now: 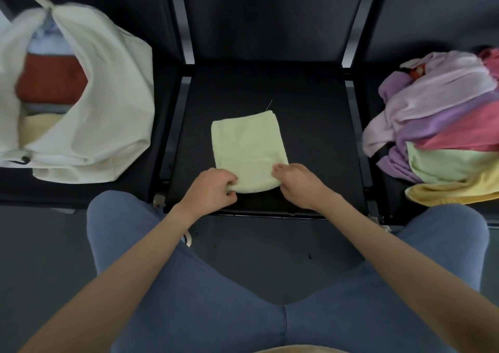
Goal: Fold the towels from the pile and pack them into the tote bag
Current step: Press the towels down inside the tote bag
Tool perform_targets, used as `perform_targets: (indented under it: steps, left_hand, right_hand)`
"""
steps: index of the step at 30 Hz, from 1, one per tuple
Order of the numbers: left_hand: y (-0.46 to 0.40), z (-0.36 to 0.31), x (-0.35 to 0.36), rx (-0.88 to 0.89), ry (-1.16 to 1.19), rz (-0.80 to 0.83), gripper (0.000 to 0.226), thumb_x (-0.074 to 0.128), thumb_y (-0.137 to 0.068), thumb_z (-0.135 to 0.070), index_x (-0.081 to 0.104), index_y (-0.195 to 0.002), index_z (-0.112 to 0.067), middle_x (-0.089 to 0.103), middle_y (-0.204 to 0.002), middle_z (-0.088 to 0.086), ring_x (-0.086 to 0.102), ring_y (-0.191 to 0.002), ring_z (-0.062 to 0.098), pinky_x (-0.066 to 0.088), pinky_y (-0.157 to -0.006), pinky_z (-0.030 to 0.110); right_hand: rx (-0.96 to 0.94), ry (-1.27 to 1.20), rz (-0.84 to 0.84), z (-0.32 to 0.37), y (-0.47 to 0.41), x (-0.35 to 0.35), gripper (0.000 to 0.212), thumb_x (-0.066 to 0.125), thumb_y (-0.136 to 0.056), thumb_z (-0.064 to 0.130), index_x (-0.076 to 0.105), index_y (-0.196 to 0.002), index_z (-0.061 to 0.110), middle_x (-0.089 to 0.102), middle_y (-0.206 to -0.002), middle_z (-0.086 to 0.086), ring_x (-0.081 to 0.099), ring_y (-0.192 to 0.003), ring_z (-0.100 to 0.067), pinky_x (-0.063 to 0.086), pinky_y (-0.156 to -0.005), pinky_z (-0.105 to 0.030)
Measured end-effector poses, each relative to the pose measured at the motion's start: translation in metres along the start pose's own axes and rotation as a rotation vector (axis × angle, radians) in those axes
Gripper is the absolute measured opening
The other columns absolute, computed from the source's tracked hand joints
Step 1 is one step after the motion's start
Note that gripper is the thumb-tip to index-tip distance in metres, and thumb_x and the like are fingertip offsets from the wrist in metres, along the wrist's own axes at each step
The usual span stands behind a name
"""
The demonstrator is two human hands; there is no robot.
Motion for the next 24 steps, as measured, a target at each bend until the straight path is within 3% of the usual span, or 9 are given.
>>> perform_targets:
  steps: [2,5,9,11,13,16,20,24]
  left_hand:
    - [0.015,-0.003,-0.005,-0.034,0.165,-0.035,0.019,0.06,-0.074,-0.026,0.068,-0.086,-0.015,0.072,-0.089,-0.003,0.065,-0.079,0.014,0.054,-0.073,0.036]
    - [0.033,-0.008,-0.019,-0.083,0.371,-0.113,0.004,0.064,-0.073,-0.02,0.064,-0.076,-0.017,0.062,-0.065,-0.009,0.053,-0.056,0.008,0.046,-0.056,0.033]
    - [0.03,0.005,-0.032,-0.224,0.548,-0.209,0.012,0.07,-0.076,-0.009,0.064,-0.074,-0.019,0.061,-0.063,-0.013,0.05,-0.057,0.002,0.04,-0.055,0.019]
    - [0.022,0.015,-0.035,-0.322,0.645,-0.264,0.011,0.07,-0.078,-0.009,0.066,-0.081,-0.019,0.067,-0.074,-0.008,0.056,-0.065,0.004,0.044,-0.06,0.02]
    - [0.014,0.027,-0.035,-0.433,0.762,-0.329,0.014,0.07,-0.081,-0.011,0.065,-0.093,-0.016,0.069,-0.086,-0.001,0.061,-0.075,0.009,0.048,-0.066,0.023]
    - [0.003,0.043,-0.03,-0.566,0.923,-0.41,0.022,0.07,-0.085,-0.014,0.062,-0.106,-0.014,0.068,-0.099,0.002,0.064,-0.088,0.012,0.049,-0.067,0.02]
    - [-0.012,0.058,-0.018,-0.678,1.097,-0.447,0.033,0.069,-0.088,-0.017,0.058,-0.119,-0.013,0.065,-0.113,0.004,0.063,-0.099,0.012,0.048,-0.07,0.017]
    - [-0.016,0.064,-0.007,-0.691,1.101,-0.425,0.047,0.066,-0.09,-0.015,0.05,-0.133,-0.011,0.059,-0.124,0.003,0.058,-0.112,0.014,0.047,-0.086,0.021]
  right_hand:
    - [0.05,-0.179,0.076,-0.008,0.01,-0.004,0.018,0.045,-0.086,0.008,0.062,-0.093,0.005,0.063,-0.089,-0.008,0.059,-0.082,-0.026,0.05,-0.078,-0.041]
    - [0.128,-0.487,0.172,-0.01,0.022,-0.012,0.013,0.05,-0.09,0.012,0.06,-0.087,0.006,0.06,-0.081,-0.009,0.052,-0.071,-0.017,0.041,-0.063,-0.032]
    - [0.238,-0.896,0.031,-0.015,0.02,-0.029,0.012,0.053,-0.093,0.015,0.063,-0.088,0.012,0.058,-0.081,0.001,0.052,-0.073,-0.01,0.038,-0.064,-0.024]
    - [0.363,-1.092,-0.041,-0.026,0.014,-0.026,0.019,0.053,-0.095,0.02,0.064,-0.098,0.005,0.062,-0.09,0.0,0.058,-0.081,-0.01,0.044,-0.069,-0.022]
    - [0.479,-1.211,-0.12,-0.037,0.008,-0.021,0.028,0.055,-0.094,0.026,0.063,-0.105,0.002,0.065,-0.098,-0.002,0.063,-0.091,-0.014,0.05,-0.077,-0.028]
    - [0.538,-1.3,-0.196,-0.046,0.0,-0.013,0.028,0.063,-0.089,0.025,0.063,-0.11,0.006,0.069,-0.105,-0.003,0.066,-0.098,-0.018,0.053,-0.084,-0.034]
    - [0.547,-1.238,-0.29,-0.049,-0.009,-0.012,0.037,0.064,-0.084,0.001,0.056,-0.119,0.009,0.065,-0.102,0.006,0.064,-0.092,-0.007,0.052,-0.071,-0.019]
    - [0.568,-1.096,-0.382,-0.052,-0.016,-0.009,0.04,0.066,-0.085,0.005,0.056,-0.123,0.006,0.062,-0.101,0.008,0.06,-0.09,-0.003,0.052,-0.077,-0.02]
Point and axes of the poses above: each hand's wrist, its own y-axis away from the middle knuckle, its own x-axis out of the palm, z = x × y, the point moved 9 cm from there along -y, towards the middle knuckle
